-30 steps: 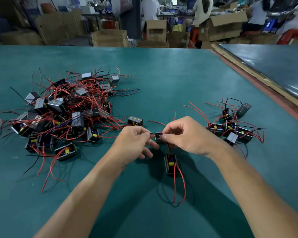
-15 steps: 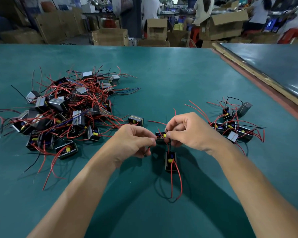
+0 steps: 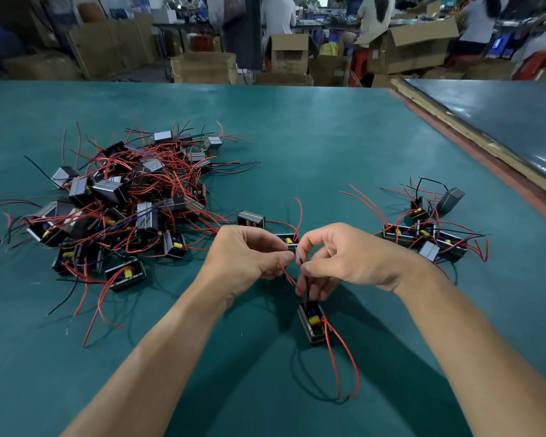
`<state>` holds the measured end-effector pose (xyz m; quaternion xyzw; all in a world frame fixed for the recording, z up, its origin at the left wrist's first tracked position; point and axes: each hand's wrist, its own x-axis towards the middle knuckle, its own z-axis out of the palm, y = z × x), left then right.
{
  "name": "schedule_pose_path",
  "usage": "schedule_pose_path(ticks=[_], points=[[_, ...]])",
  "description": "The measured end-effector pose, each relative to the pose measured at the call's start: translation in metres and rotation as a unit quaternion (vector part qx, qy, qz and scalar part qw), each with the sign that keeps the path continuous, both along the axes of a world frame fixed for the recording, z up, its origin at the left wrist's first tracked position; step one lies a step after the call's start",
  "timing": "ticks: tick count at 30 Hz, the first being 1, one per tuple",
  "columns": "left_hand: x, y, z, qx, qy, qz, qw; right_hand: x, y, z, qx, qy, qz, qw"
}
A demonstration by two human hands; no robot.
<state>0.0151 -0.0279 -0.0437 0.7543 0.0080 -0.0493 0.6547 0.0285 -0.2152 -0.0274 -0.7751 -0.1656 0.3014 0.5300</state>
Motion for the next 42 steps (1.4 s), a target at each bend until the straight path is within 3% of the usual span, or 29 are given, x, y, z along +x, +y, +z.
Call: schedule_pose_path(ticks=[7, 14, 30, 32, 36, 39, 42], points=[[0.003, 0.0, -0.001, -0.037, -0.021, 0.03, 0.999, 0.003, 0.001, -0.001, -0.003, -0.082, -0.041, 0.996], [0.002, -0.005, -0.005, -0.019, -0.043, 0.035, 0.998, 0.001, 0.003, -0.001, 0.049, -0.069, -0.027, 0.996], [0.007, 0.004, -0.004, 0.001, -0.049, 0.038, 0.998, 0.002, 0.005, -0.003, 0.018, -0.137, -0.054, 0.989], [0.007, 0.007, -0.005, 0.034, -0.048, 0.02, 0.998, 0.003, 0.005, -0.002, 0.029, -0.142, -0.068, 0.987], [0.005, 0.008, -0.008, 0.223, -0.119, -0.032, 0.967, 0.006, 0.004, -0.003, 0.056, -0.137, -0.093, 0.985], [0.003, 0.003, -0.009, 0.253, -0.166, -0.081, 0.95, 0.006, 0.003, -0.002, 0.077, -0.127, -0.087, 0.985], [0.002, 0.002, -0.01, 0.278, -0.214, -0.033, 0.936, 0.005, 0.003, -0.002, 0.086, -0.121, -0.083, 0.985]])
